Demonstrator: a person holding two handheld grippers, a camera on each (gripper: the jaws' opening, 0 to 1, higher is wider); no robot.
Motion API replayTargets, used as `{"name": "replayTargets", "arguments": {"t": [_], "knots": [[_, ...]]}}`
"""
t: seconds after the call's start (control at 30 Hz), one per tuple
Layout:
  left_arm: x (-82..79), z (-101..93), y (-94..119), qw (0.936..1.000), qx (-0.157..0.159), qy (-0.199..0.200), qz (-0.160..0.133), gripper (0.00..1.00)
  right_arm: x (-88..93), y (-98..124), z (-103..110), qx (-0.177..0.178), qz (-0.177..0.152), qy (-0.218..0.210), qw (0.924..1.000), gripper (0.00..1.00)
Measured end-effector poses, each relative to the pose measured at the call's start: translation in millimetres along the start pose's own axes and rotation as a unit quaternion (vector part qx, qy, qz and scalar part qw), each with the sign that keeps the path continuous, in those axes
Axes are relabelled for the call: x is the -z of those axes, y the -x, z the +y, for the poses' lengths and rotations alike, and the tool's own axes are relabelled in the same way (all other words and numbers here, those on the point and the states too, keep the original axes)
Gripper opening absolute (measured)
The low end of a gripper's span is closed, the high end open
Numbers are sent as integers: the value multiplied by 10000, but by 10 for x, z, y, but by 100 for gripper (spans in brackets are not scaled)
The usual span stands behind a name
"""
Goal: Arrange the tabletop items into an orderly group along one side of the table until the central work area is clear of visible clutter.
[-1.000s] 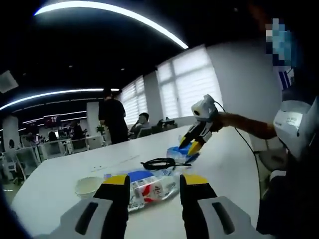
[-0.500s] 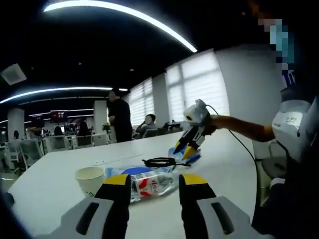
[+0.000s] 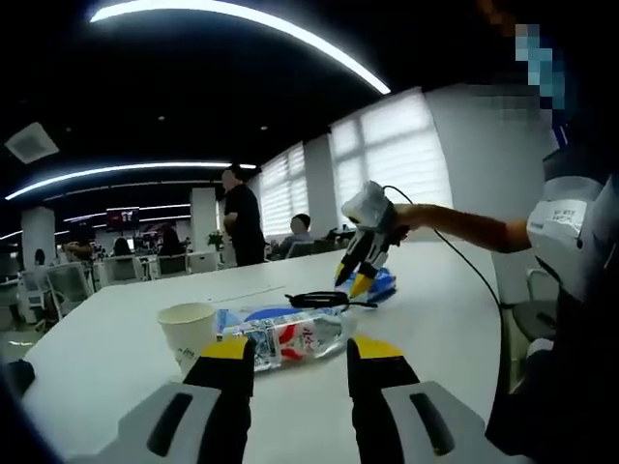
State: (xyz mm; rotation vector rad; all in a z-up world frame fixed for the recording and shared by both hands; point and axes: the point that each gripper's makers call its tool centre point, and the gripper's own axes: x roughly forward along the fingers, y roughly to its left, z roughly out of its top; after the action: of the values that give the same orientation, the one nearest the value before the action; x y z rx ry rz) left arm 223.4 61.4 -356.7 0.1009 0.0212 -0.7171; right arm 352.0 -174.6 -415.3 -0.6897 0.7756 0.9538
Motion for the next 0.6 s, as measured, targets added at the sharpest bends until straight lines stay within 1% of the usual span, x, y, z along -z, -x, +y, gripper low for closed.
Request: {"name": "replayTargets", "arguments": {"t": [0.03, 0.07, 0.1, 0.23, 0.33, 0.4, 0.47, 0.53, 0.6], "knots": [[3, -1, 1, 10000, 4, 3, 2, 37, 5, -7, -2, -3, 31, 9, 10000, 31], [21, -4, 2, 10000, 17, 22, 15, 37, 36, -48, -11, -22, 204, 51, 9998, 31], [28, -6, 0, 10000, 22, 31, 17, 37, 57, -67, -11, -44, 296, 74, 9995, 31], [73, 0, -11, 10000, 49, 63, 34, 36, 57, -143, -6, -133, 424, 150, 9989, 31], [112, 17, -7, 9999, 35, 77, 110, 36, 58, -209, 2, -194, 536, 177, 9982, 30], [119, 13, 1, 9999, 49, 95, 102, 36, 63, -249, -1, -233, 609, 169, 9977, 28], [129, 26, 13, 9999, 32, 100, 88, 35, 50, -275, 2, -280, 610, 277, 9974, 22], [150, 69, 27, 9998, -35, 169, 88, 35, 43, -292, 26, -368, 630, 175, 9972, 21], [162, 97, 41, 9997, -72, 234, 68, 35, 45, -304, 22, -381, 671, 155, 9969, 21]]}}
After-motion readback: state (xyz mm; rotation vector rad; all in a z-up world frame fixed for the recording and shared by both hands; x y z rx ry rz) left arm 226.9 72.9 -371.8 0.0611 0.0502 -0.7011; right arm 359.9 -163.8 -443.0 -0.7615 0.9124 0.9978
